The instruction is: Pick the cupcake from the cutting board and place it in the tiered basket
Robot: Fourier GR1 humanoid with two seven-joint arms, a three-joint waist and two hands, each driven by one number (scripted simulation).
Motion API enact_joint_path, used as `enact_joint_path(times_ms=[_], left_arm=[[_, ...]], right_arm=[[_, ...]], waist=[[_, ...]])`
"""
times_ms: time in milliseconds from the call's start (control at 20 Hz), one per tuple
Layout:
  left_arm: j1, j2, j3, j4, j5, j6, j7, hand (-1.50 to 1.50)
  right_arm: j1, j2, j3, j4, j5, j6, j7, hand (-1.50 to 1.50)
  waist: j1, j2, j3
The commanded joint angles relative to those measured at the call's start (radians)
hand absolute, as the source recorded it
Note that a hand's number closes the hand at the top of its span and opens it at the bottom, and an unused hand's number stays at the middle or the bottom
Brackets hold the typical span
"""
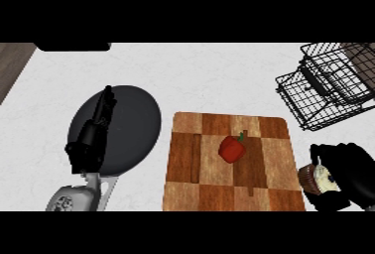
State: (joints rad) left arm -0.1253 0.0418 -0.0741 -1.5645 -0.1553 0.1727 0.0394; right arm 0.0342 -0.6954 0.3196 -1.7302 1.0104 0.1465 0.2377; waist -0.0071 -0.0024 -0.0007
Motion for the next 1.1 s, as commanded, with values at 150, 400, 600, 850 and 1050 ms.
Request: enact_joint_path(times_ms=[150,400,600,850,1050], left_arm=[[0.026,0.004,0.002,-0.030,-0.005,0.002,0.010,0.00],[0.014,-0.004,0.011,-0.006,-0.008,0.014,0.002,0.00],[-0.028,-0.004,0.026,0.074,0.000,0.002,-0.046,0.00],[-0.039,-0.032,-0.018,0.038,-0.022,0.008,0.005,0.00],[-0.022,-0.041,-0.038,0.001,-0.039,0.022,0.017,0.00]], right_arm=[[0.033,-0.103,-0.263,-0.280,-0.171,0.091,0.019,1.50],[-0.017,-0.165,-0.500,-0.411,-0.386,0.249,0.034,1.50],[-0.146,-0.245,-0.676,-0.329,-0.565,0.418,0.047,1.50],[-0.328,-0.243,-0.693,-0.302,-0.730,0.535,0.220,1.50],[-0.402,-0.187,-0.734,-0.161,-0.841,0.512,0.224,1.50]], waist=[[-0.012,-0.003,0.000],[-0.012,-0.003,0.000],[-0.003,0.002,-0.001],[0.016,0.004,-0.001],[0.021,0.003,0.000]])
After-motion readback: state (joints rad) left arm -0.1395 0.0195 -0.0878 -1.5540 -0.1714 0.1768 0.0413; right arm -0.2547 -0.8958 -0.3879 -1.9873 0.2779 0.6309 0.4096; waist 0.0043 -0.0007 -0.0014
